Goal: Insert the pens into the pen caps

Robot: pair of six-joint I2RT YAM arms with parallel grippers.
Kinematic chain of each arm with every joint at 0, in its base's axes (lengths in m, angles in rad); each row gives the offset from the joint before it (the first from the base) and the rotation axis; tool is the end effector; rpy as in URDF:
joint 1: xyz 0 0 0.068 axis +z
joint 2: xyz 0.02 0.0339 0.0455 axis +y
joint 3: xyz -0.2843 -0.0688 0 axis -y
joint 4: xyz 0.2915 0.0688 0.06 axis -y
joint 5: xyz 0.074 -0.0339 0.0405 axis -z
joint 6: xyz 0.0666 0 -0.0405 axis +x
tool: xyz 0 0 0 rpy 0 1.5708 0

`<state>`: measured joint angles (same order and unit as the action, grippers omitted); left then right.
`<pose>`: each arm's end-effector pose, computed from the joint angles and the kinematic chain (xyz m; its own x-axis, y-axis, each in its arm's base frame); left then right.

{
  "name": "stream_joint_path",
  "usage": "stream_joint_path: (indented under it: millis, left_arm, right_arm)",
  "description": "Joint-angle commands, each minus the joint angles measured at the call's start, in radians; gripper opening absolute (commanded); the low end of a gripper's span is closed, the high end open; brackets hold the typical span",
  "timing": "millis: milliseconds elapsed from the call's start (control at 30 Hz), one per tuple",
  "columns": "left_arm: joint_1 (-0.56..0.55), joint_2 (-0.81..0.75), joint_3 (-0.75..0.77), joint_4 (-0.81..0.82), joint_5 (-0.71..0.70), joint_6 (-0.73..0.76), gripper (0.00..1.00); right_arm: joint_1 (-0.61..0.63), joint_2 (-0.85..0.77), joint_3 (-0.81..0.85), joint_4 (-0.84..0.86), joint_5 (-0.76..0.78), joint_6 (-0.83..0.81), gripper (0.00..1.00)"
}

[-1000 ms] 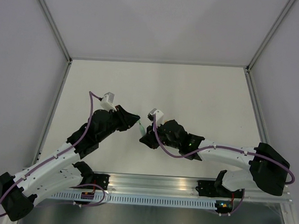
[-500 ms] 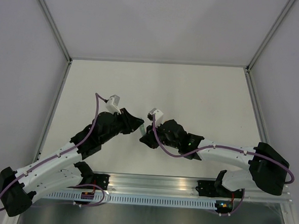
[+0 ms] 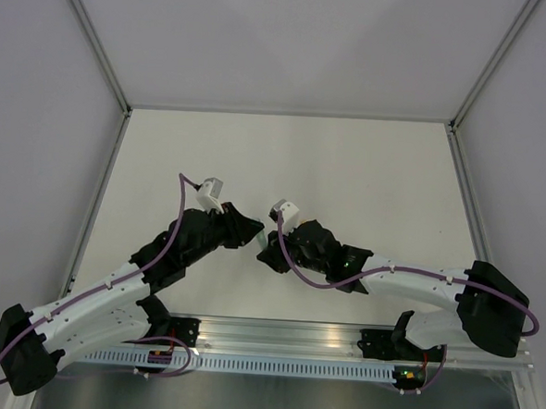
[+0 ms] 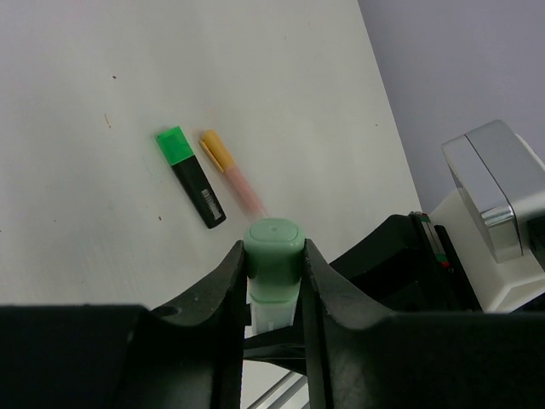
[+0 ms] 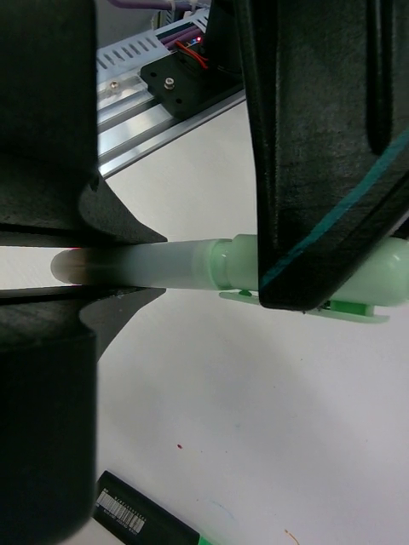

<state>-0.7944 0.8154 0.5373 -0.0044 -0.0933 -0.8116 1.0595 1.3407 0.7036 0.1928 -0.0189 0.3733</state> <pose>0.1842 -0.1787 0.2590 -0.6043 -0.4155 -0.6799 0.3041 0.6684 -0.6788 0.1712 0.3077 0.2047 -0.5169 -0.1761 -0.8378 -0.7430 0.5784 0.3368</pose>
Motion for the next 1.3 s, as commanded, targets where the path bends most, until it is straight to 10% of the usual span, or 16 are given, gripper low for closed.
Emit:
stream_joint_path:
  millis: [0,467,1267]
  left_arm:
    - [-0.011,0.002,-0.016,-0.002,0.089,0.072,0.32]
    - [-0.011,-0.111,-0.002,0.029,0.211,0.143,0.78]
    - [-0.011,-0.193,0.267,0.061,0.503,0.221,0.76]
  right_arm:
    - [-0.009,-0.015,0.036,0.034,0.065,-0.002,0.0]
    - [-0.009,-0.084,0.019,0.042,0.013,-0.022,0.0]
    - [-0.007,-0.327,-0.075,0.203,-0.512,0.042,0.0]
